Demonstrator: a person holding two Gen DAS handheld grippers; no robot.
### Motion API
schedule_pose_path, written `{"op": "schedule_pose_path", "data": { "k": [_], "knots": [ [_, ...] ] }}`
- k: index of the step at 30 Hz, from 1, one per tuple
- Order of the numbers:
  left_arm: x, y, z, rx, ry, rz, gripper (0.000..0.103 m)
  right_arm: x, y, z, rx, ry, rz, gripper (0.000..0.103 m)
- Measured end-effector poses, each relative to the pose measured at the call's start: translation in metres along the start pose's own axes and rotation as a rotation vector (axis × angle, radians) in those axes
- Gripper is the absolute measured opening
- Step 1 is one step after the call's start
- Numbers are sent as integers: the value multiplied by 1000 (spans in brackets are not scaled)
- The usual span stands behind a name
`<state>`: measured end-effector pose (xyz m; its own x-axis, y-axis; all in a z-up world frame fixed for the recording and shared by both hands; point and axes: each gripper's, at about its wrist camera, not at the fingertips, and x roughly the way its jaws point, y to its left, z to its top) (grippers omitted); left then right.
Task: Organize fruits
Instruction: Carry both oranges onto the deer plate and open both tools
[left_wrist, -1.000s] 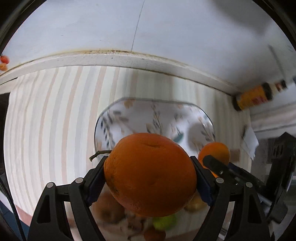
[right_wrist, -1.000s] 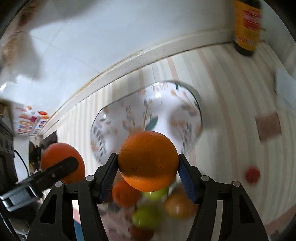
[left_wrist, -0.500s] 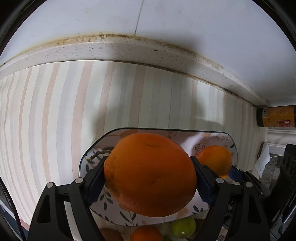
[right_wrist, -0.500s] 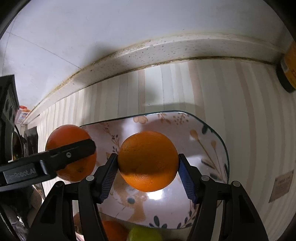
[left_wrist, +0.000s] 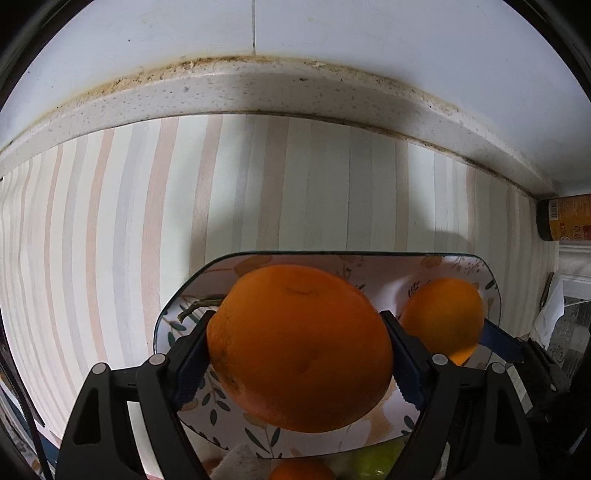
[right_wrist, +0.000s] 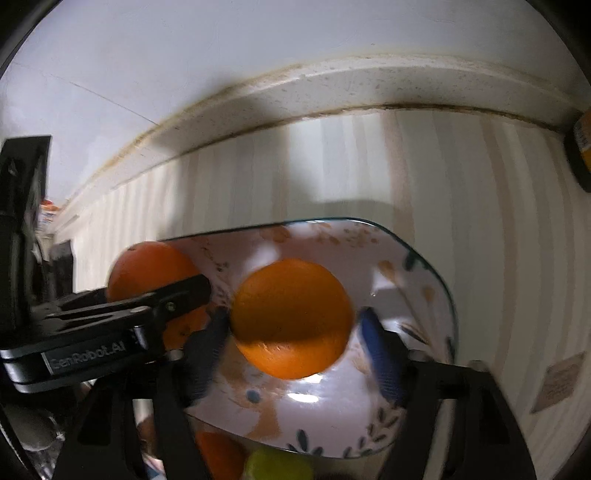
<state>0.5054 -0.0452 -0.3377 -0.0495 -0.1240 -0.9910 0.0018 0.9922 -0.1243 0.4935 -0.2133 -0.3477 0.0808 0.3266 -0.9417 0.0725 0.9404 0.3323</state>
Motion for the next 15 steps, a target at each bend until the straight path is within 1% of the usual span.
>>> {"op": "schedule_pose_path", "data": {
  "k": [2,3,5,8,11,13,15],
  "knots": [
    [1,0,-1,-5,-1,-1,84,-3,1,-2,-2,0,-9,97],
    [2,-1,-2,-8,-4,-4,86,-5,1,-3,-3,-2,-17,97],
    [-6,-4,-4,-6,-38,-20,88,-10,3,-4,-9,-6,-36,97],
    [-13,-7,-6,-5,-42,-47,88,-17,5,-6,-13,-14,-70,97],
    [-14,-11,-14,11,-33,-35,88,-24,7,-11,4,-9,-114,97],
    [-13,-13,-22,19,-29,-21,88,-31,7,-17,12,-13,-164,97],
    [-16,-16,-31,27,-32,-1,88,-38,10,-24,10,-18,-175,97]
  ]
}}
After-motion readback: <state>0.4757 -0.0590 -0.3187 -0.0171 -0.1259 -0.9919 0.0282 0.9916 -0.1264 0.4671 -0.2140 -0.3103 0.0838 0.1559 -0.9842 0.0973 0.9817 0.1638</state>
